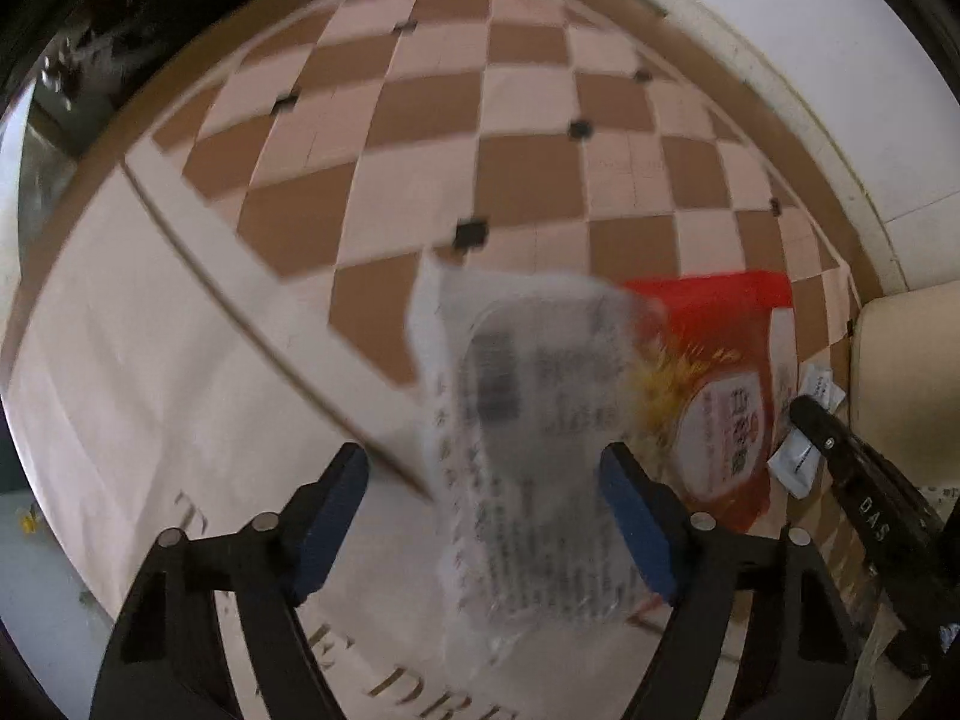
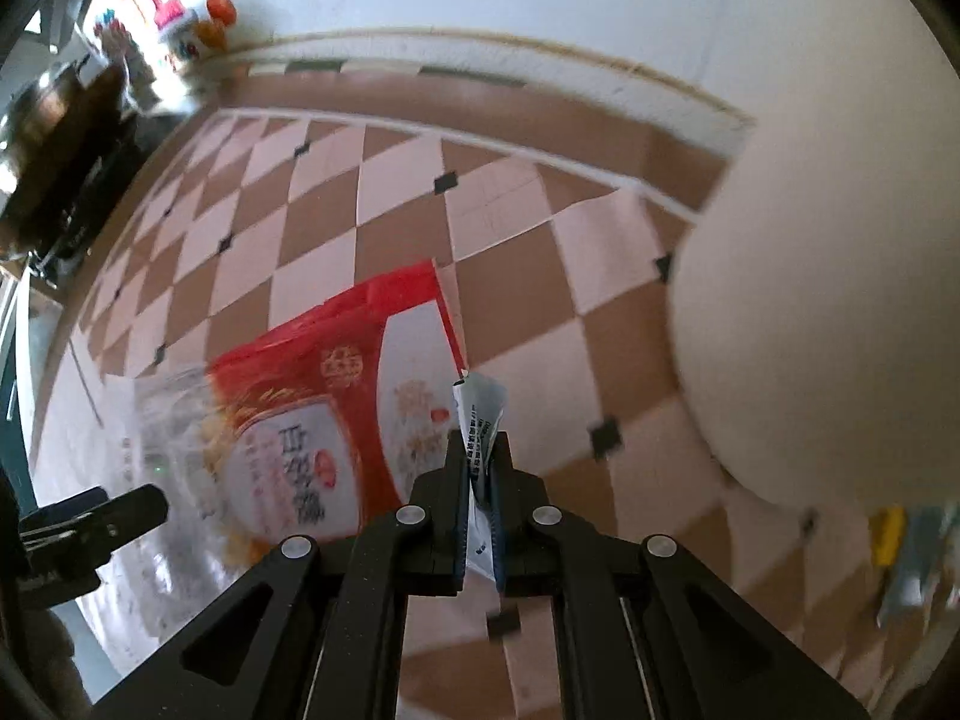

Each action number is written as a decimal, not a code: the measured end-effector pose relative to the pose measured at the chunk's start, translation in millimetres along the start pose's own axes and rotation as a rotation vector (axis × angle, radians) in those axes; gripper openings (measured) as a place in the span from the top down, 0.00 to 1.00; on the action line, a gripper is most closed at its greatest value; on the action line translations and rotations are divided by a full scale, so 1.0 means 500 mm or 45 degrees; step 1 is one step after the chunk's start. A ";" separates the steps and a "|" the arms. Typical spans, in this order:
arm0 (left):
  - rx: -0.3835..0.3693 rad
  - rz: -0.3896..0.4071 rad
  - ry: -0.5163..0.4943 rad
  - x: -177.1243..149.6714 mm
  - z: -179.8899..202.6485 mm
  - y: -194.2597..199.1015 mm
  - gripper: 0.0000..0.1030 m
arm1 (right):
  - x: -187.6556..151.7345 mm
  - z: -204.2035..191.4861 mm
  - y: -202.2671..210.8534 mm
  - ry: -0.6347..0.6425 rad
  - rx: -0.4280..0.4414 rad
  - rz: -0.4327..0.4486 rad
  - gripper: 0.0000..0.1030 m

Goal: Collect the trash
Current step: 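Grasp the paper slip with the right gripper while the left grasps the sugar bag, then carry the paper slip and sugar bag down over the bin, then open both grippers over the bin to drop the slip and bag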

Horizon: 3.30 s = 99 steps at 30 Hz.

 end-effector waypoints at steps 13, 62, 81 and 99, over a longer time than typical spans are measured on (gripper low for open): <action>0.186 0.127 -0.048 -0.009 0.069 0.032 0.93 | -0.001 -0.006 -0.016 0.027 0.122 -0.008 0.94; 0.223 0.304 0.864 -0.714 -0.916 0.179 0.95 | -0.635 -0.861 0.024 0.817 0.278 -0.143 0.95; 0.064 -0.096 1.255 -0.614 -1.313 -0.577 0.94 | -0.707 -1.164 -0.811 1.073 0.061 -0.501 0.94; 0.040 -0.118 1.244 -0.616 -1.289 -0.585 0.02 | -0.702 -1.220 -1.079 1.131 0.052 -0.663 0.48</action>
Point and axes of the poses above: each gripper's, at about its wrist camera, not at the fingertips, and y roughly against the way its jaws point, z to its right, x to its top, the point moved 1 cm from there along -y, roughly the way its jaws point, and after that the axes turned 13 degrees about -z, right-handed, at the moved point
